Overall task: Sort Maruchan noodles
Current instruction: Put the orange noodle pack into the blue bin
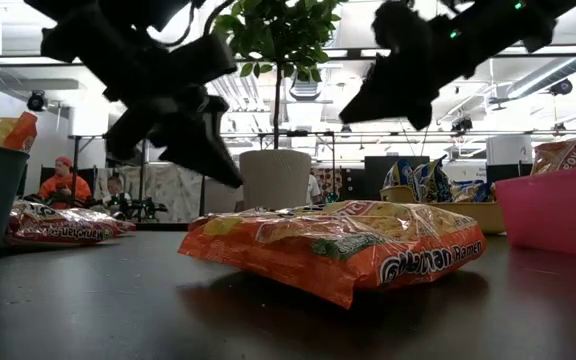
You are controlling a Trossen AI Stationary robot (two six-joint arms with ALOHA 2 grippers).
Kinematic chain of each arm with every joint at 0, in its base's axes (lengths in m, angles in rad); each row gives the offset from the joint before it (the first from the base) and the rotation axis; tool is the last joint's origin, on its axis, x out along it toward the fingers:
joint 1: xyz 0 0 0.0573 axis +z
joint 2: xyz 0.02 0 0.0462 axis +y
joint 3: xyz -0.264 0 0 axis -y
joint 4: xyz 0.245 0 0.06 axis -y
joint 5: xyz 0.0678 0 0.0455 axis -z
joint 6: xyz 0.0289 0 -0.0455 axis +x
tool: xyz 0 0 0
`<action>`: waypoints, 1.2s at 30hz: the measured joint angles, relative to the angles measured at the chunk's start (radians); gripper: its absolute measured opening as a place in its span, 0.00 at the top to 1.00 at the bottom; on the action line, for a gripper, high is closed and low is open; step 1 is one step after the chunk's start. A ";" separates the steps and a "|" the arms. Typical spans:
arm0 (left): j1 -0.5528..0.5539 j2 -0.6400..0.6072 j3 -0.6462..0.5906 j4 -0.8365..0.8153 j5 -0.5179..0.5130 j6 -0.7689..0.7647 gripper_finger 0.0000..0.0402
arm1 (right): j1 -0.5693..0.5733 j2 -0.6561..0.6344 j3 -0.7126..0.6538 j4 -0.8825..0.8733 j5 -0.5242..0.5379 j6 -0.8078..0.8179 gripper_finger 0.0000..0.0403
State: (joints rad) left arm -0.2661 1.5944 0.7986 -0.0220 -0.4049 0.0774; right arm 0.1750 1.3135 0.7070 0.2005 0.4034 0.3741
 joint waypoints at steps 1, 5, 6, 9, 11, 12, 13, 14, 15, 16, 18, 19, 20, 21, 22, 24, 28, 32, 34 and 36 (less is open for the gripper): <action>0.000 0.000 -0.008 -0.004 0.002 -0.005 1.00 | -0.009 0.012 0.005 -0.006 -0.009 0.030 0.97; 0.001 -0.004 -0.030 -0.002 0.003 -0.009 1.00 | -0.053 0.051 0.029 -0.016 -0.081 0.132 0.97; 0.003 -0.004 -0.034 0.000 0.003 -0.009 1.00 | -0.064 0.060 0.037 -0.016 -0.102 0.155 0.97; 0.003 -0.005 -0.046 -0.002 0.002 -0.011 1.00 | -0.097 0.079 0.046 -0.016 -0.143 0.207 0.97; 0.005 -0.007 -0.054 -0.001 0.002 -0.016 1.00 | -0.117 0.091 0.052 -0.016 -0.151 0.216 0.97; 0.006 -0.007 -0.058 0.002 0.002 -0.020 1.00 | -0.125 0.094 0.052 -0.017 -0.156 0.218 0.97; 0.008 -0.007 -0.064 0.006 0.002 -0.028 1.00 | -0.134 0.097 0.055 -0.018 -0.168 0.227 0.97; 0.012 -0.007 -0.071 0.013 0.000 -0.036 1.00 | -0.145 0.098 0.057 -0.016 -0.188 0.238 0.97; 0.015 -0.007 -0.079 0.027 -0.002 -0.042 1.00 | -0.154 0.098 0.057 -0.015 -0.206 0.249 0.97; 0.016 -0.007 -0.087 0.051 -0.003 -0.046 1.00 | -0.163 0.098 0.057 -0.016 -0.224 0.258 0.97; 0.016 -0.007 -0.102 0.097 -0.006 -0.049 1.00 | -0.175 0.098 0.057 -0.017 -0.244 0.263 0.97; 0.016 -0.007 -0.107 0.109 -0.006 -0.052 1.00 | -0.181 0.098 0.057 -0.016 -0.251 0.264 0.97; 0.015 -0.007 -0.110 0.111 -0.005 -0.056 1.00 | -0.185 0.098 0.057 -0.016 -0.254 0.264 0.97; 0.015 -0.007 -0.114 0.109 -0.005 -0.061 1.00 | -0.188 0.098 0.057 -0.016 -0.254 0.264 0.96; 0.016 -0.007 -0.117 0.109 -0.005 -0.065 1.00 | -0.190 0.098 0.057 -0.016 -0.255 0.264 0.95; 0.018 -0.007 -0.125 0.114 -0.006 -0.076 1.00 | -0.192 0.106 0.057 -0.009 -0.255 0.264 0.91; 0.024 -0.006 -0.154 0.171 -0.007 -0.098 1.00 | -0.195 0.133 0.057 0.010 -0.255 0.282 0.77; 0.024 -0.006 -0.182 0.260 -0.007 -0.098 1.00 | -0.196 0.181 0.057 0.049 -0.262 0.321 0.61; 0.024 -0.006 -0.184 0.281 -0.006 -0.098 1.00 | -0.200 0.203 0.057 0.065 -0.275 0.327 0.53; 0.025 -0.006 -0.184 0.285 -0.007 -0.099 1.00 | -0.202 0.228 0.057 0.090 -0.283 0.347 0.47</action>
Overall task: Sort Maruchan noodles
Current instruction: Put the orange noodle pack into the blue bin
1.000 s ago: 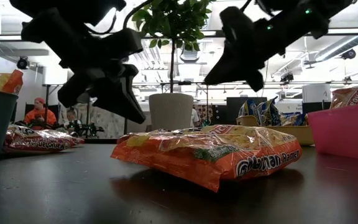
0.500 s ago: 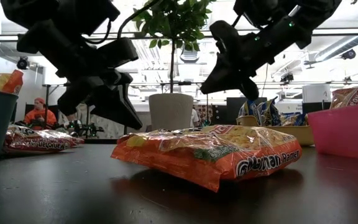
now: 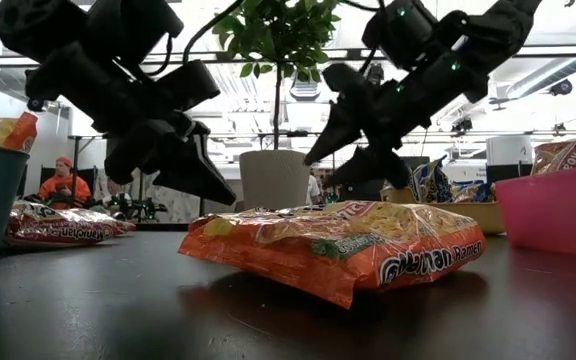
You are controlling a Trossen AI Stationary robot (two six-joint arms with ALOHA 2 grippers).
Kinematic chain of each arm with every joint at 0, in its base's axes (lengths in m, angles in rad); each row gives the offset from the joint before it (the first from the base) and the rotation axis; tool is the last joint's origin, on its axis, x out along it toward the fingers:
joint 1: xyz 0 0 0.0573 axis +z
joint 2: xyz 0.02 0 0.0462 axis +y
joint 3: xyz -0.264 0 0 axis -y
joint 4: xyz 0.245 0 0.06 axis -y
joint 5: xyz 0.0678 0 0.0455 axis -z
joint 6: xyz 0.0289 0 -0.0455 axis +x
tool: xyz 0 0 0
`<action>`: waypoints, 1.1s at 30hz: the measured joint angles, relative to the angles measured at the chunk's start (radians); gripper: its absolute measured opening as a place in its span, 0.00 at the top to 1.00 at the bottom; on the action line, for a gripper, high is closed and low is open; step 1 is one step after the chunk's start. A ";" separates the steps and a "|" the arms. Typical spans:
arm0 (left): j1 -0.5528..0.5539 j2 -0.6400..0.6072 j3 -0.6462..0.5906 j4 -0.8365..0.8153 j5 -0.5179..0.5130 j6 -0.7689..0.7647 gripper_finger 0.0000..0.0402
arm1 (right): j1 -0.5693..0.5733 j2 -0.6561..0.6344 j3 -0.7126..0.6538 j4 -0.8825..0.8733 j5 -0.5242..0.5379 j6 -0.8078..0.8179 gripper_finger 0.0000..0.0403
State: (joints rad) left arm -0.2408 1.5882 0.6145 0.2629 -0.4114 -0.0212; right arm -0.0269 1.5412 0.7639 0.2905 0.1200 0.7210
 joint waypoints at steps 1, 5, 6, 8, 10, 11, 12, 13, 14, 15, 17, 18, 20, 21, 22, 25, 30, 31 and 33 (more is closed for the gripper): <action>0.001 0.000 -0.003 0.000 0.000 0.000 1.00 | -0.004 0.011 0.000 0.002 -0.001 0.010 0.43; 0.003 0.008 -0.027 0.018 -0.001 -0.017 1.00 | -0.011 0.053 0.012 0.019 -0.008 0.029 0.33; 0.003 0.012 -0.034 0.041 -0.002 -0.024 1.00 | -0.013 0.066 0.020 0.023 -0.018 0.031 0.32; 0.004 0.012 -0.058 0.080 -0.010 -0.032 1.00 | -0.014 0.090 0.036 0.025 -0.024 0.030 0.29; 0.006 0.016 -0.077 0.124 -0.013 -0.039 1.00 | -0.015 0.120 0.057 0.024 -0.028 0.028 0.26; 0.005 0.016 -0.087 0.138 -0.020 -0.042 1.00 | -0.016 0.133 0.066 0.021 -0.033 0.025 0.26; 0.006 0.020 -0.095 0.151 -0.023 -0.050 1.00 | -0.019 0.147 0.077 0.021 -0.046 0.022 0.25; 0.008 0.026 -0.102 0.168 -0.024 -0.056 1.00 | -0.022 0.158 0.088 0.023 -0.062 0.019 0.25; 0.009 0.034 -0.112 0.185 -0.025 -0.066 1.00 | -0.024 0.169 0.098 0.022 -0.077 0.018 0.25; 0.009 0.040 -0.122 0.205 -0.026 -0.076 1.00 | -0.025 0.179 0.108 0.022 -0.087 0.018 0.25; 0.009 0.053 -0.138 0.246 -0.027 -0.097 1.00 | -0.027 0.196 0.124 0.022 -0.100 0.014 0.25; 0.009 0.058 -0.144 0.260 -0.030 -0.108 1.00 | -0.027 0.200 0.131 0.019 -0.102 0.013 0.25; 0.009 0.067 -0.150 0.268 -0.033 -0.127 1.00 | -0.028 0.209 0.144 0.008 -0.103 0.011 0.25; 0.009 0.071 -0.150 0.270 -0.036 -0.131 1.00 | -0.030 0.210 0.147 0.005 -0.110 0.011 0.25; 0.009 0.075 -0.150 0.270 -0.036 -0.133 1.00 | -0.032 0.210 0.147 -0.001 -0.120 0.011 0.25; 0.009 0.089 -0.150 0.288 -0.036 -0.135 1.00 | -0.033 0.215 0.148 -0.001 -0.128 0.012 0.25; 0.009 0.111 -0.150 0.299 -0.036 -0.145 1.00 | -0.033 0.231 0.148 0.000 -0.131 0.024 0.26; 0.009 0.116 -0.150 0.303 -0.037 -0.151 1.00 | -0.032 0.240 0.148 0.004 -0.131 0.024 0.26; 0.009 0.120 -0.150 0.306 -0.036 -0.157 1.00 | -0.033 0.256 0.148 0.023 -0.145 0.028 0.26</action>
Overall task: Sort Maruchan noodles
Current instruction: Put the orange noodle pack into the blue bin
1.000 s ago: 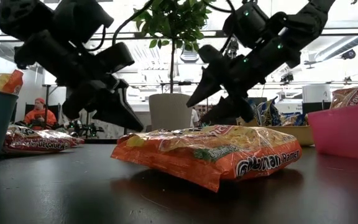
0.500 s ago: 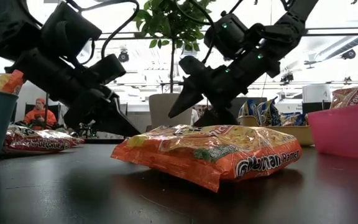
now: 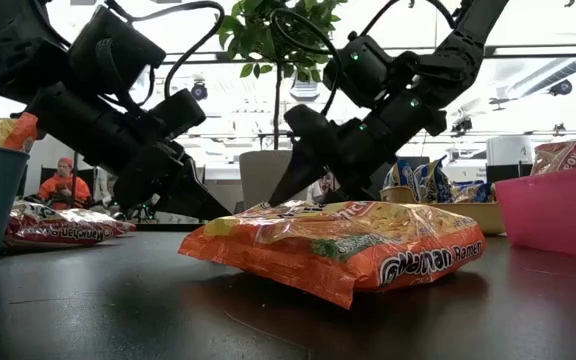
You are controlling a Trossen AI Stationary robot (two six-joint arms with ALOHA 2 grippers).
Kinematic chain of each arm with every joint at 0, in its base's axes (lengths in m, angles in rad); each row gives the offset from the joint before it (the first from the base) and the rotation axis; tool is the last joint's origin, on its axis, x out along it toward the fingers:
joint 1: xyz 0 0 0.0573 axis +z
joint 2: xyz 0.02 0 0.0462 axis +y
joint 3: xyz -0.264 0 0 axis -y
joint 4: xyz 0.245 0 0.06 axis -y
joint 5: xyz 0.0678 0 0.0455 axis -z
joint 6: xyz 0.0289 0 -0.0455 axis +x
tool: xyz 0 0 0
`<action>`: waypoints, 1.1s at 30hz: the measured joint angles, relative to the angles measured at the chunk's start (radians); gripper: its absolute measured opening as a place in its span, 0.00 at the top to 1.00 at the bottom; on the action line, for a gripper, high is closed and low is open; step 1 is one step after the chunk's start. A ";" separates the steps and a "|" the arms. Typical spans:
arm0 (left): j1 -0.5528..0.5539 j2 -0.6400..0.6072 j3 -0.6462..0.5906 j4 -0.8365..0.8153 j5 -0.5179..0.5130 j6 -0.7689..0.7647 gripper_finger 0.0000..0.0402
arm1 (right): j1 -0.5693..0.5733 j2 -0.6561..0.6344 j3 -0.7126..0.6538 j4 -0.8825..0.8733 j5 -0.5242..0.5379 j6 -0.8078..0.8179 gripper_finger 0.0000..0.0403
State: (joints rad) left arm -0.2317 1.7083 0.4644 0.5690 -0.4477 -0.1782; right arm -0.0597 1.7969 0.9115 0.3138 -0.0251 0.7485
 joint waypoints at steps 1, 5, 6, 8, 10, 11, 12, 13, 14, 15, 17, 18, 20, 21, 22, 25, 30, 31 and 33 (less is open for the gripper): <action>0.000 0.002 0.000 0.001 0.000 -0.004 1.00 | 0.000 0.010 0.000 0.015 -0.009 0.000 0.26; 0.000 0.004 -0.002 0.009 0.001 -0.007 1.00 | 0.000 0.041 0.000 0.090 -0.046 -0.005 0.27; 0.000 0.005 -0.002 0.013 0.001 -0.007 1.00 | -0.001 0.043 -0.001 0.091 -0.057 -0.005 0.28; 0.000 0.005 -0.003 0.016 0.003 -0.007 1.00 | -0.001 0.050 -0.001 0.115 -0.065 -0.005 0.31; 0.000 0.005 -0.003 0.024 0.007 -0.007 1.00 | -0.002 0.051 -0.001 0.117 -0.070 -0.006 0.35; -0.001 0.005 -0.003 0.025 0.007 -0.007 1.00 | -0.002 0.051 -0.001 0.118 -0.072 -0.009 0.37; -0.001 0.005 -0.003 0.026 0.008 -0.007 1.00 | -0.002 0.051 -0.001 0.117 -0.072 -0.013 0.39; -0.001 0.005 -0.003 0.027 0.008 -0.007 1.00 | -0.002 0.051 -0.001 0.117 -0.072 -0.016 0.42; -0.001 0.005 -0.004 0.031 0.009 -0.007 1.00 | -0.002 0.050 -0.001 0.117 -0.073 -0.017 0.45; -0.001 0.005 -0.005 0.035 0.010 -0.007 1.00 | -0.002 0.049 -0.001 0.118 -0.073 -0.017 0.47; -0.001 0.007 -0.005 0.049 0.017 -0.007 1.00 | -0.002 0.046 -0.001 0.122 -0.078 -0.021 0.53; -0.001 0.005 -0.005 0.056 0.020 -0.006 1.00 | -0.002 0.044 -0.001 0.126 -0.081 -0.024 0.55; -0.003 -0.003 -0.005 0.063 0.021 -0.004 1.00 | -0.001 0.040 0.000 0.129 -0.087 -0.032 0.61; -0.003 -0.010 -0.005 0.063 0.024 -0.004 1.00 | 0.000 0.036 0.000 0.129 -0.089 -0.039 0.63; -0.003 -0.017 -0.005 0.060 0.028 -0.004 1.00 | 0.000 0.031 0.000 0.127 -0.088 -0.048 0.65; -0.006 -0.049 -0.007 0.047 0.032 0.010 1.00 | 0.001 0.012 0.001 0.115 -0.092 -0.082 0.68; -0.018 -0.140 -0.006 0.037 0.031 0.044 1.00 | 0.006 -0.028 -0.001 0.077 -0.087 -0.153 0.67; -0.023 -0.163 -0.006 0.026 0.031 0.047 1.00 | 0.009 -0.041 -0.006 0.077 -0.082 -0.171 0.67; -0.031 -0.212 -0.006 0.018 0.028 0.060 1.00 | 0.017 -0.065 -0.018 0.080 -0.068 -0.205 0.68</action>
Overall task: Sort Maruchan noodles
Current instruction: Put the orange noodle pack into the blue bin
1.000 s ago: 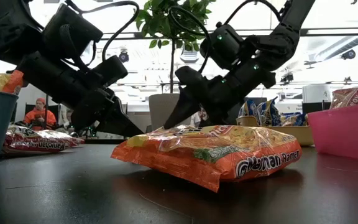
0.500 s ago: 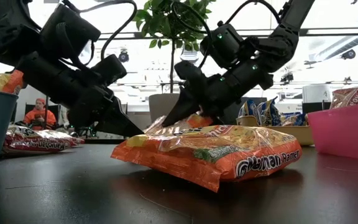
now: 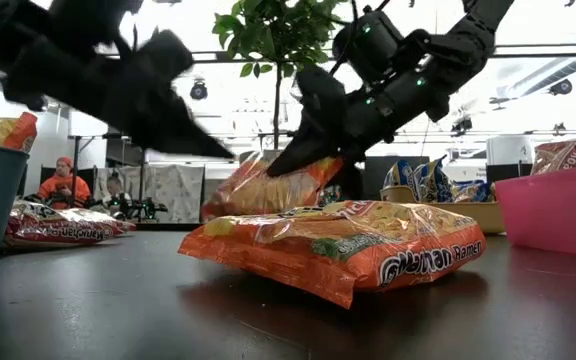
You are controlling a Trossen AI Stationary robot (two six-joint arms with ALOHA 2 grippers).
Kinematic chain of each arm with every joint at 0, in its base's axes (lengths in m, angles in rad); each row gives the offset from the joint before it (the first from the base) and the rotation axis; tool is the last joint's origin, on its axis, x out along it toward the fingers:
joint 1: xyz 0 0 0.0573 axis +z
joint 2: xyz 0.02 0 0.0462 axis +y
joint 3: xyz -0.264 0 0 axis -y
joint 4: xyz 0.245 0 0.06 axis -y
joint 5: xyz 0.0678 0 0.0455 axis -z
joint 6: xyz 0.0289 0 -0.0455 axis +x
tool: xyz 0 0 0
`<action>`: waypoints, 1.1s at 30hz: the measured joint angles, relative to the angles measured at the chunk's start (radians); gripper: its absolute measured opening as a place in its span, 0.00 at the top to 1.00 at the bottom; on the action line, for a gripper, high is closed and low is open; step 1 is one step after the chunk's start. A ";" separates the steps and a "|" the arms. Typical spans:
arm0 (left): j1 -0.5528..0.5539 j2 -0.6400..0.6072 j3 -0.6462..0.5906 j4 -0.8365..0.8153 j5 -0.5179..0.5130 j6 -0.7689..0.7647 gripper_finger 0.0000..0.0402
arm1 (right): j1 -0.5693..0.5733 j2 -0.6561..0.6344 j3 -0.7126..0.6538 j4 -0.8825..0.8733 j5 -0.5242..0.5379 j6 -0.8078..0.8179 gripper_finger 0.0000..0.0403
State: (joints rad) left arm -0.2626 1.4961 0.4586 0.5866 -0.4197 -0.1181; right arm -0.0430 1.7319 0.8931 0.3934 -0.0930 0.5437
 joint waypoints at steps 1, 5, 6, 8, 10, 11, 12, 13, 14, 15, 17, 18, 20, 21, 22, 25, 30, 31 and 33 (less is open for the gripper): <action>-0.005 -0.027 0.001 0.000 0.000 0.008 1.00 | 0.006 -0.016 -0.010 0.001 0.014 -0.021 0.68; -0.010 -0.132 0.001 -0.003 -0.002 0.016 1.00 | 0.039 -0.091 -0.058 0.000 0.108 -0.108 0.67; -0.010 -0.156 0.002 0.001 -0.003 0.016 0.99 | 0.047 -0.111 -0.068 0.008 0.130 -0.134 0.67; -0.010 -0.202 0.002 0.001 -0.006 0.021 0.97 | 0.068 -0.147 -0.089 0.012 0.156 -0.193 0.67; -0.010 -0.241 0.004 0.007 -0.007 0.024 0.93 | 0.094 -0.172 -0.108 0.048 0.174 -0.241 0.67; -0.010 -0.255 0.003 0.011 -0.007 0.025 0.91 | 0.107 -0.179 -0.118 0.065 0.178 -0.265 0.67; -0.010 -0.267 0.004 0.024 -0.007 0.025 0.89 | 0.119 -0.185 -0.123 0.090 0.180 -0.292 0.67; -0.010 -0.280 0.004 0.024 -0.007 0.026 0.86 | 0.132 -0.189 -0.130 0.114 0.179 -0.324 0.67; -0.010 -0.286 0.003 0.032 -0.007 0.027 0.83 | 0.145 -0.191 -0.137 0.132 0.181 -0.358 0.67; -0.010 -0.287 0.004 0.051 -0.007 0.027 0.80 | 0.157 -0.191 -0.143 0.164 0.182 -0.390 0.67; -0.011 -0.289 0.004 0.068 0.000 0.027 0.73 | 0.177 -0.180 -0.152 0.227 0.185 -0.435 0.67; -0.011 -0.285 0.004 0.086 0.018 0.027 0.69 | 0.184 -0.175 -0.155 0.256 0.192 -0.452 0.67; -0.012 -0.274 0.004 0.109 0.046 0.027 0.61 | 0.194 -0.164 -0.161 0.292 0.199 -0.486 0.67; -0.013 -0.266 0.004 0.121 0.058 0.025 0.57 | 0.196 -0.158 -0.161 0.300 0.200 -0.495 0.67; -0.013 -0.257 0.004 0.131 0.078 0.022 0.53 | 0.197 -0.155 -0.161 0.300 0.201 -0.503 0.67; -0.014 -0.233 0.004 0.138 0.135 0.022 0.42 | 0.198 -0.145 -0.161 0.299 0.202 -0.511 0.67; -0.013 -0.175 0.004 0.150 0.145 0.009 0.33 | 0.198 -0.144 -0.161 0.300 0.202 -0.521 0.67; -0.013 -0.160 0.004 0.164 0.143 0.006 0.33 | 0.198 -0.144 -0.161 0.300 0.202 -0.526 0.67; -0.012 -0.127 0.004 0.196 0.141 0.005 0.32 | 0.198 -0.144 -0.161 0.300 0.201 -0.538 0.67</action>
State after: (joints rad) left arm -0.2749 1.3692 0.4622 0.7828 -0.2787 -0.1133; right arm 0.1551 1.5883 0.7319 0.6933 0.1081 0.0060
